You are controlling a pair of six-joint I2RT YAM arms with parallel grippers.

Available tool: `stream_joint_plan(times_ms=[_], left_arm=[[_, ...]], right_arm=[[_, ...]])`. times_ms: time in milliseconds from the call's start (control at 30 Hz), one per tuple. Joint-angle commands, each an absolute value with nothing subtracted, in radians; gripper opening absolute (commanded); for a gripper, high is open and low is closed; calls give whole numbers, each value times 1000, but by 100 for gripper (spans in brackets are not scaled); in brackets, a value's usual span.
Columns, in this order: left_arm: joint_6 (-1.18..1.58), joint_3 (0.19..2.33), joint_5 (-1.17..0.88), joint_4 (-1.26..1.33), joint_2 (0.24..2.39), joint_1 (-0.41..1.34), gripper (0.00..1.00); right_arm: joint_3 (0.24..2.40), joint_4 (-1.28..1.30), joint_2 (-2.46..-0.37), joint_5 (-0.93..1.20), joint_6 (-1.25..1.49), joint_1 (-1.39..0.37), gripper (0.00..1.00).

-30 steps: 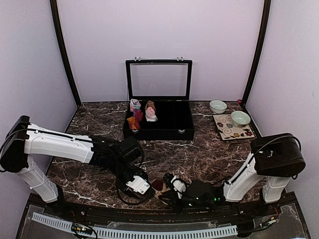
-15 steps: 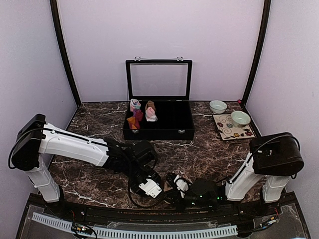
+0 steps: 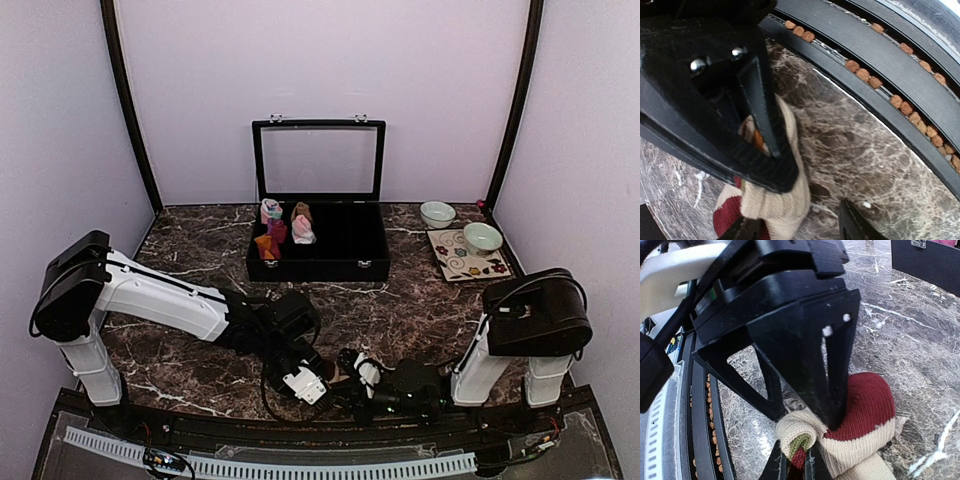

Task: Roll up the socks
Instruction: Pass from the right arm to the left

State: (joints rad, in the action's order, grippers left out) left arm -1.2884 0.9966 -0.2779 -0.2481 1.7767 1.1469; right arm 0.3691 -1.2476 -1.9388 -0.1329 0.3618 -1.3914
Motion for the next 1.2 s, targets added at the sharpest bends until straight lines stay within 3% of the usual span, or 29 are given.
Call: stream_joint_plan(times_ms=[0,200,333,367,467,533,767,967,1167], left_arm=[[-1303,1013,-245,-193,1824,1158,52],[-1328,1039,-237,-199,1865,1164,39],[-1345,1029,-203,-206,1886,1164,9],[-1349,1020,-191,-210,1888,1164,1],[-1346,991,-159,-221,1881,1163,0],[-1337,968,-138,-215,1869,1157,0],[-1303,856,127,-98,1839,1114,0],[-1293,784,302,-135,1743,1012,0],[-1222,685,393,-258,1605,992,0]], right_arm=[[357,-1260,-1983,-92,332,-1381,0],[356,-1270,-1956,-92,325,-1364,0],[377,-1204,-1934,-94,328,-1361,1],[374,-1200,-1931,-95,331,-1362,5],[367,-1177,-1913,-105,331,-1361,21],[353,-1171,-1888,-120,333,-1361,27],[267,-1132,-1701,-231,365,-1359,35],[259,-1004,-1609,-254,423,-1311,36],[452,-785,-1676,-186,420,-1216,27]])
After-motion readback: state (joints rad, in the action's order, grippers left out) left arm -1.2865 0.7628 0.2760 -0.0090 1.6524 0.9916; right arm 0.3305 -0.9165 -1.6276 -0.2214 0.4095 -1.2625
